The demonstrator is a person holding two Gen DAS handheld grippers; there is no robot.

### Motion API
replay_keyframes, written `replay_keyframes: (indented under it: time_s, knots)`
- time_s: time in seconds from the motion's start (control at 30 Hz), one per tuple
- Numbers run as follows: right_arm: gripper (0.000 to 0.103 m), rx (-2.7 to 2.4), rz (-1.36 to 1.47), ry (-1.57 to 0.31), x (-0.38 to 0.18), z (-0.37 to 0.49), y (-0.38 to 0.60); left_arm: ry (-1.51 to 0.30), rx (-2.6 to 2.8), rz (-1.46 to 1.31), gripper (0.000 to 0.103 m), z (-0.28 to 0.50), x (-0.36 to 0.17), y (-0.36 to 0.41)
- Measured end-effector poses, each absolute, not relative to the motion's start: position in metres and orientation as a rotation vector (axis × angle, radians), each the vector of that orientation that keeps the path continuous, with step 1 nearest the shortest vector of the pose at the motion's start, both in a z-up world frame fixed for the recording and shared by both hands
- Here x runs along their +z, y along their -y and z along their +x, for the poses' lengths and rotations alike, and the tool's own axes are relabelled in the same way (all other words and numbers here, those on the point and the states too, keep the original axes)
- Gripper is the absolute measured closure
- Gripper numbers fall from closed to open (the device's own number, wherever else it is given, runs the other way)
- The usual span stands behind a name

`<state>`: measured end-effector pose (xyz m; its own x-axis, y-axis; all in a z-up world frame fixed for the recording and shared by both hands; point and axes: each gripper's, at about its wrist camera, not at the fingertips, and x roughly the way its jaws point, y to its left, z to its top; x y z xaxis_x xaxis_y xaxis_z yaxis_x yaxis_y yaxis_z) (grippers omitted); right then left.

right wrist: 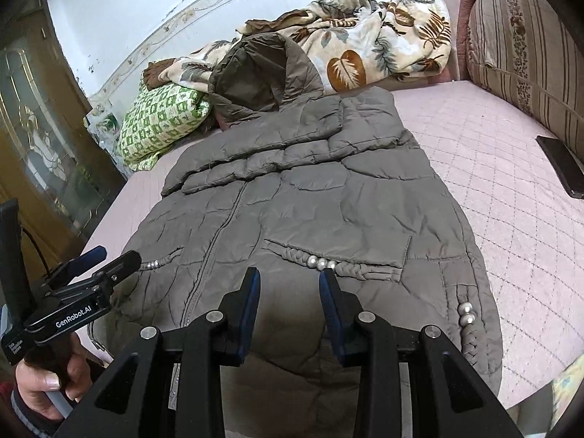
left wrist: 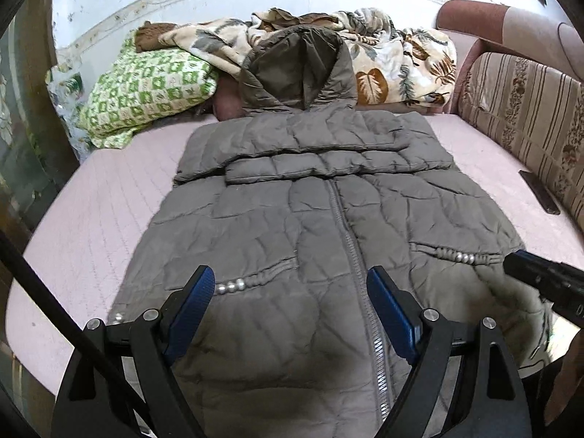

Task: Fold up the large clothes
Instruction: 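Move both open tools to the jacket hem near the beaded pockets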

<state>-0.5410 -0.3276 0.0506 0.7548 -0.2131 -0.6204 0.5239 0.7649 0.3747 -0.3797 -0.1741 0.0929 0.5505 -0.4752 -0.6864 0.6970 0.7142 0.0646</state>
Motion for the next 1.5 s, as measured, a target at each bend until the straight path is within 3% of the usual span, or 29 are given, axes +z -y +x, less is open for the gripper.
replay_keyframes:
  time_s: [0.97,1.27,1.5]
  knots:
    - [0.065,-0.409,0.599,-0.609,0.042,-0.524,0.331,-0.747,-0.706,0.302,0.018,-0.336,0.07,0.178]
    - [0.065,-0.415,0.602,-0.696,0.023,-0.508,0.336,-0.914,-0.611,0.333,0.018,-0.305,0.031,0.173]
    - [0.062,-0.407,0.558,-0.76,0.012,-0.494,0.332,-0.876,-0.632,0.357,0.018,-0.305,0.036,0.177]
